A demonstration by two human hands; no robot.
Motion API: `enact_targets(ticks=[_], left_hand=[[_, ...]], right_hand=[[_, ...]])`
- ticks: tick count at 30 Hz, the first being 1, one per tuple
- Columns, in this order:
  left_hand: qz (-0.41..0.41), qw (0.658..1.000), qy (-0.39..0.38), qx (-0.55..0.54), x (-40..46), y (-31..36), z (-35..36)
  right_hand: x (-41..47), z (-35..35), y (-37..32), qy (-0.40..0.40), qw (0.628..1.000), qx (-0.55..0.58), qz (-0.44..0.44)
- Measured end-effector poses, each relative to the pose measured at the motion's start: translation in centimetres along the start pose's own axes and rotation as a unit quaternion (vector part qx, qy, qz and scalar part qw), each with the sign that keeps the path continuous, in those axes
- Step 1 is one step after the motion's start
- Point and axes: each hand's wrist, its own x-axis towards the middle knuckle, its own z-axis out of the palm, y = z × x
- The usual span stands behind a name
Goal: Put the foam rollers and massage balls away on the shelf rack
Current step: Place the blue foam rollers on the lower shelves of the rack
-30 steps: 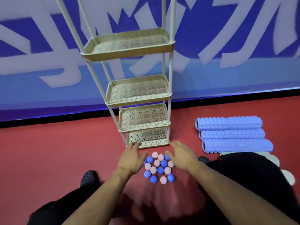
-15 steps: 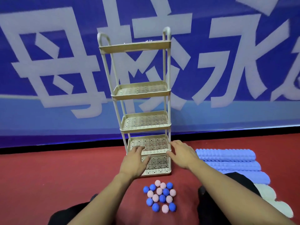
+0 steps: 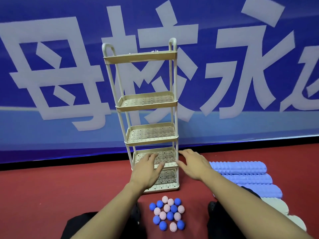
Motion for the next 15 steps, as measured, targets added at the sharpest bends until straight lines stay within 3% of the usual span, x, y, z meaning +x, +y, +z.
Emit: enact_targets(ticks=[6, 12, 15], left_hand=[[0.003, 0.997, -0.062, -0.039, 3.9, 2.4, 5.3], [-0.131, 0.955, -0.153, -0.216, 9.3, 4.9, 13.6], [-0.171, 0.936, -0.184, -0.246, 12.5, 5.7, 18.3]], right_hand=[[1.3, 1.6, 5.2, -0.01, 0.998, 0.03, 0.057], [3.7, 3.9, 12.2, 0.0, 0.99, 0.075, 0.12], [5.2, 4.8, 16.1, -0.002, 0.986, 0.07, 0.15]])
